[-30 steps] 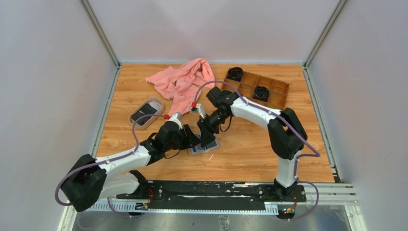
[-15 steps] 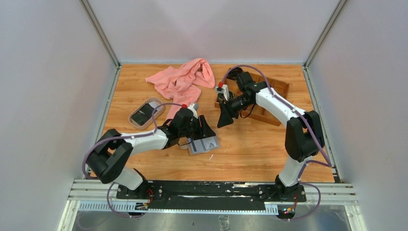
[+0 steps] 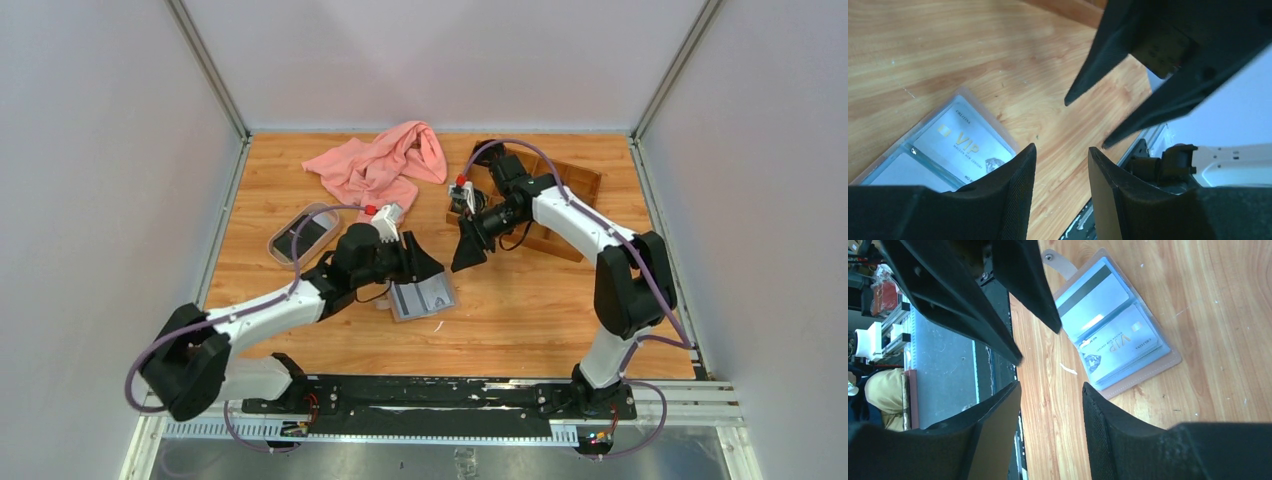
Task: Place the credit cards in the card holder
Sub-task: Open the card holder at the center of the board.
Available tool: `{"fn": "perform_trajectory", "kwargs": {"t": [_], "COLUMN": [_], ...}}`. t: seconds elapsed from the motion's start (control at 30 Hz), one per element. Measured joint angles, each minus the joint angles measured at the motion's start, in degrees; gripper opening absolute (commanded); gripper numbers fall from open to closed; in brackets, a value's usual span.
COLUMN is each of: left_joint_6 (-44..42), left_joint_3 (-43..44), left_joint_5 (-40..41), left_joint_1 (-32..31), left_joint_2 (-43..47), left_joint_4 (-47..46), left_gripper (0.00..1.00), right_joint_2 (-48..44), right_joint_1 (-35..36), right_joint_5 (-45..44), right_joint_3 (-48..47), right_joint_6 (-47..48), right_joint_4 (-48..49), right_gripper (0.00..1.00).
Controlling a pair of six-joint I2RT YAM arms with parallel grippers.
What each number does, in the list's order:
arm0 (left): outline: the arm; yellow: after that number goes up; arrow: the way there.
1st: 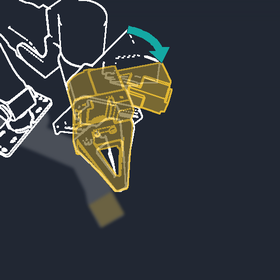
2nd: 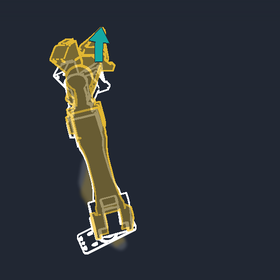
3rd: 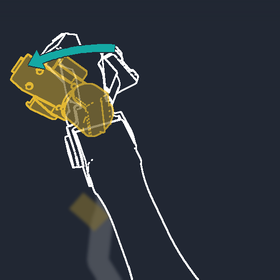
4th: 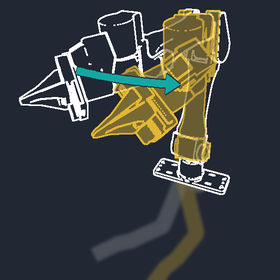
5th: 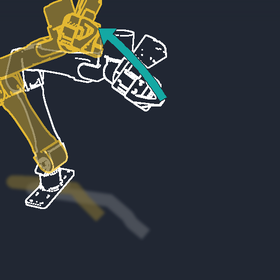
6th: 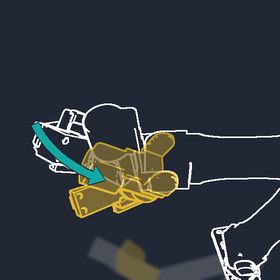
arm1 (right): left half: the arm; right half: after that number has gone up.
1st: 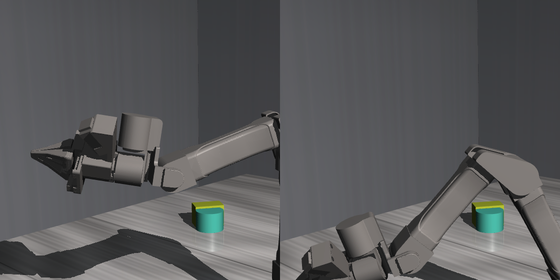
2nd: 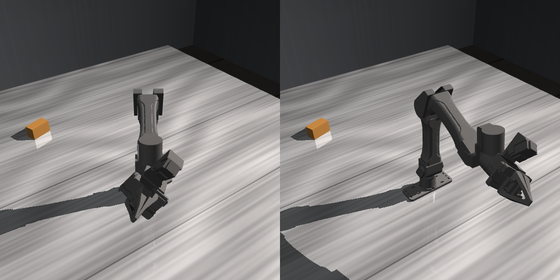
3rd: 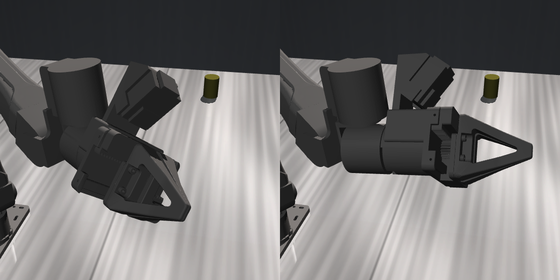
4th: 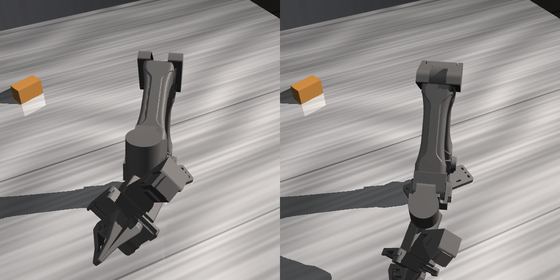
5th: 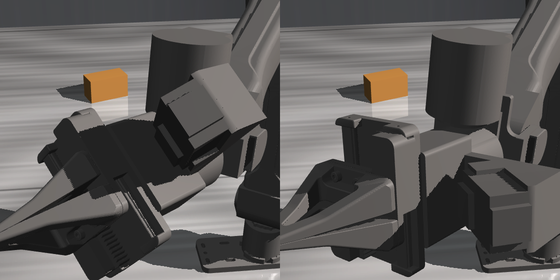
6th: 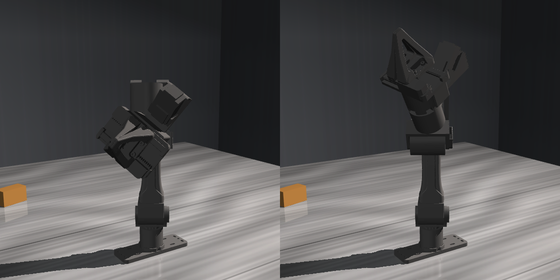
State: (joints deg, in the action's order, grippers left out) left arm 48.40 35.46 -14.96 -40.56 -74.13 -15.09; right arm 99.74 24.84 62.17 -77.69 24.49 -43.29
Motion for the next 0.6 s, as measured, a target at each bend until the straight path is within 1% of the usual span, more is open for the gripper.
{"fn": "perform_trajectory", "kwargs": {"t": [0.07,0.2,0.27,0.37,0.43,0.57,0.6], "left_joint_6": [-1.09,-2.12,-2.82,-4.33,-5.84,-8.76,-9.33], "left_joint_3": [-2.51,-8.68,-11.37,-12.70,-12.28,-11.10,-11.08], "left_joint_5": [0.44,2.27,3.72,6.62,9.11,13.84,14.82], "left_joint_1": [0.09,0.24,0.28,0.31,0.31,0.31,0.31], "left_joint_2": [4.83,11.30,14.86,20.87,25.31,31.93,33.57], "left_joint_4": [-1.29,-1.03,1.11,6.38,10.82,18.47,19.74], "left_gripper": [0.47,0.48,0.49,0.55,0.64,0.93,0.96], "right_joint_2": [-0.90,-4.33,-6.95,-10.03,-10.78,-10.47,-10.27], "right_joint_1": [0.00,0.00,0.00,0.00,0.00,0.00,0.00], "right_joint_5": [0.42,0.22,0.13,0.22,0.37,0.42,0.42], "right_joint_3": [0.66,1.55,2.01,2.69,2.95,3.93,4.09], "right_joint_6": [1.20,3.98,5.62,7.63,8.70,9.88,10.01], "right_joint_4": [-0.11,-0.55,-0.66,-0.72,-0.68,-0.83,-0.87], "right_gripper": [0.52,0.52,0.52,0.52,0.52,0.52,0.52]}}
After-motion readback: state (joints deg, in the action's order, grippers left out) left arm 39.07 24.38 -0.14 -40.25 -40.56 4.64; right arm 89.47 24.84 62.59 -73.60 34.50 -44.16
